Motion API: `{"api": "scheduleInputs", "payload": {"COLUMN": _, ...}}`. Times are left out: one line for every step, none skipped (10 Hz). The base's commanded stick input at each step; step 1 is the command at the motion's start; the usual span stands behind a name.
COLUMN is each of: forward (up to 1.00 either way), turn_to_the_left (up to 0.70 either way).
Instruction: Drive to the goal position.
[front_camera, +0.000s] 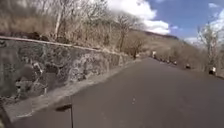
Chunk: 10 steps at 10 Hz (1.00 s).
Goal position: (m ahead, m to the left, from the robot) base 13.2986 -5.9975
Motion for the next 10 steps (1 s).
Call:
{"api": "scheduleInputs", "payload": {"forward": 0.70, "turn_to_the_left": 0.00}}
{"api": "scheduleInputs", "payload": {"forward": 0.70, "turn_to_the_left": 0.00}}
{"api": "scheduleInputs", "payload": {"forward": 0.70, "turn_to_the_left": 0.00}}
{"api": "scheduleInputs", "payload": {"forward": 0.70, "turn_to_the_left": 0.00}}
{"api": "scheduleInputs", "payload": {"forward": 0.70, "turn_to_the_left": 0.00}}
{"api": "scheduleInputs", "payload": {"forward": 0.70, "turn_to_the_left": 0.00}}
{"api": "scheduleInputs", "payload": {"forward": 0.70, "turn_to_the_left": 0.00}}
{"api": "scheduleInputs", "payload": {"forward": 0.70, "turn_to_the_left": 0.00}}
{"api": "scheduleInputs", "payload": {"forward": 0.70, "turn_to_the_left": 0.00}}
{"api": "scheduleInputs", "payload": {"forward": 0.70, "turn_to_the_left": -0.02}}
